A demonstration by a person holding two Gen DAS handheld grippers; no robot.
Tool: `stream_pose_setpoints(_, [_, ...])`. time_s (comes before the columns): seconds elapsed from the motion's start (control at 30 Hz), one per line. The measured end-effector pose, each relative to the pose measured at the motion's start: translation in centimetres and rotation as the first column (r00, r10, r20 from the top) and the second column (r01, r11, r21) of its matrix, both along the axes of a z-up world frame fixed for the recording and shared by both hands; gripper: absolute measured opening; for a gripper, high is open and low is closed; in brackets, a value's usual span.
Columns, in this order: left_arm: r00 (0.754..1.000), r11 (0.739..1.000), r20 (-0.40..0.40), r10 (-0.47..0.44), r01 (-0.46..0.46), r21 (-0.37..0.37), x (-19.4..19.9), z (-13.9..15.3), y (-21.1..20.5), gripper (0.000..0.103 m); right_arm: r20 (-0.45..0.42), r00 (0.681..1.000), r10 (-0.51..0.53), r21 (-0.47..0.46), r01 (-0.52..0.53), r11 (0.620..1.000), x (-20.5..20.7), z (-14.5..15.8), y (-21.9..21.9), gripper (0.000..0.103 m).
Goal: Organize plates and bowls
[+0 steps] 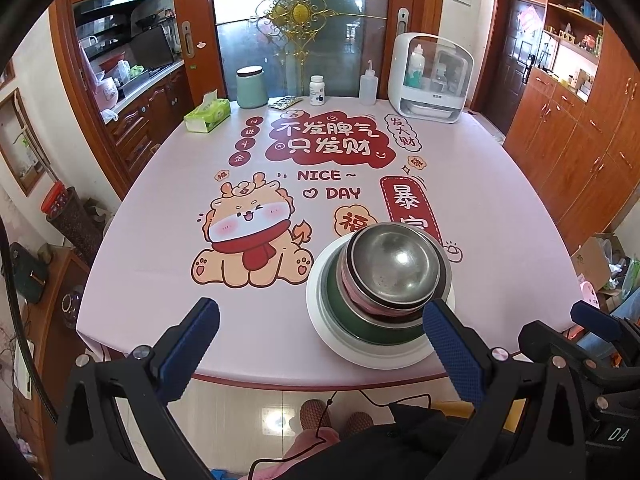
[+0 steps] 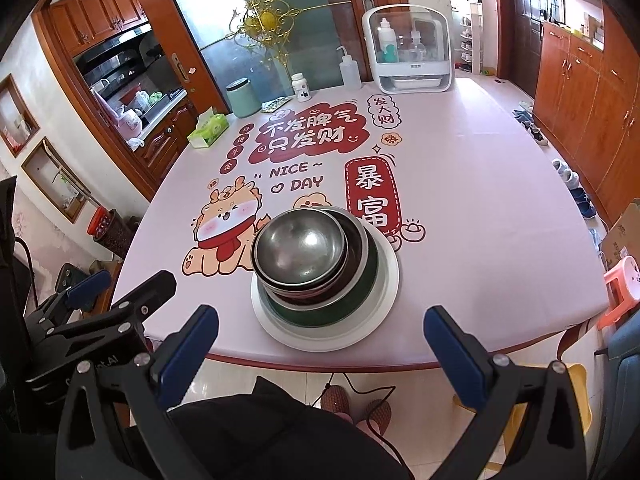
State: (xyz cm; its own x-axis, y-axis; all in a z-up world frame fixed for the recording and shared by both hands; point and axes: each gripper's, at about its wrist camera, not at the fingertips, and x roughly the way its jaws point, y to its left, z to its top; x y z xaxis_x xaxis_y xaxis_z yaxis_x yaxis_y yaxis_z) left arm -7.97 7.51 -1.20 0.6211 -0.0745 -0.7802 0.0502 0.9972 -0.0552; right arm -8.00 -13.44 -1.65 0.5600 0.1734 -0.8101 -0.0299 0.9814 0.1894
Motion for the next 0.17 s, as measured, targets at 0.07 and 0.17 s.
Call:
stream_pose_setpoints(0.07, [1.0, 1.0, 0.0, -0.002, 0.002, -0.001, 0.02, 0.0, 0.04, 0.101, 0.0, 1.0, 0.004, 0.002, -0.004, 1.0, 0.11, -0.05, -0.17, 0.103])
stream_pose_setpoints(0.17, [1.0, 1.0, 0.0, -0.002, 0.002, -0.001, 0.04, 0.0, 0.12, 0.101, -0.002, 1.0, 0.004, 0.003, -0.004, 1.0, -0.02, -0.04, -0.11, 0.103])
